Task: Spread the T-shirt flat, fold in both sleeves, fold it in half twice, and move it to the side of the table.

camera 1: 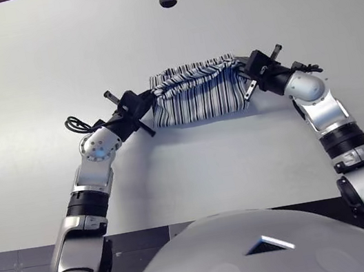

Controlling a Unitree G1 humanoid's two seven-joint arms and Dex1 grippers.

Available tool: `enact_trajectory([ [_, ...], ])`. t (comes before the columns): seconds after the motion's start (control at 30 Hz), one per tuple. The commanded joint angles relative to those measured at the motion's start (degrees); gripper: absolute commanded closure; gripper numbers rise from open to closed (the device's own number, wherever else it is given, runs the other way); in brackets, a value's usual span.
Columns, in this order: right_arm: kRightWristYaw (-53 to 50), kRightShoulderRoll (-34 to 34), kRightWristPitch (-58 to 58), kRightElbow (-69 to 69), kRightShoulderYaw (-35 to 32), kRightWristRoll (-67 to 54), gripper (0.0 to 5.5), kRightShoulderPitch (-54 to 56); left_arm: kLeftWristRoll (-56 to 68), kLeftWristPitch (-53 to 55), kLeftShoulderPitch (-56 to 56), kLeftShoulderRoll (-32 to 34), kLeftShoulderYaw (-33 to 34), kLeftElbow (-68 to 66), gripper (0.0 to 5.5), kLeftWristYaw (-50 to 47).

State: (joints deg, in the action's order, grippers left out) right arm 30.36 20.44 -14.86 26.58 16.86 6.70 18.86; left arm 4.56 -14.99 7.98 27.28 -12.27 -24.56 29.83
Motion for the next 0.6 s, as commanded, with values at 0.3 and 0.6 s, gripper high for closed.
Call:
enact_trajectory([
  [0.3,-4.9,-4.0,-3.4,8.6,-3.0,0.4,3.73,5.9,1.2,-1.4,7.1,-6.4,6.0,-6.6,4.00,-0.2],
  [0.6,-10.9,-7.3,-0.4,18.3,-9.4,-2.3,2.25,14.0,1.1,1.0,14.3,-10.0,10.8,-18.2,2.67,-5.7],
])
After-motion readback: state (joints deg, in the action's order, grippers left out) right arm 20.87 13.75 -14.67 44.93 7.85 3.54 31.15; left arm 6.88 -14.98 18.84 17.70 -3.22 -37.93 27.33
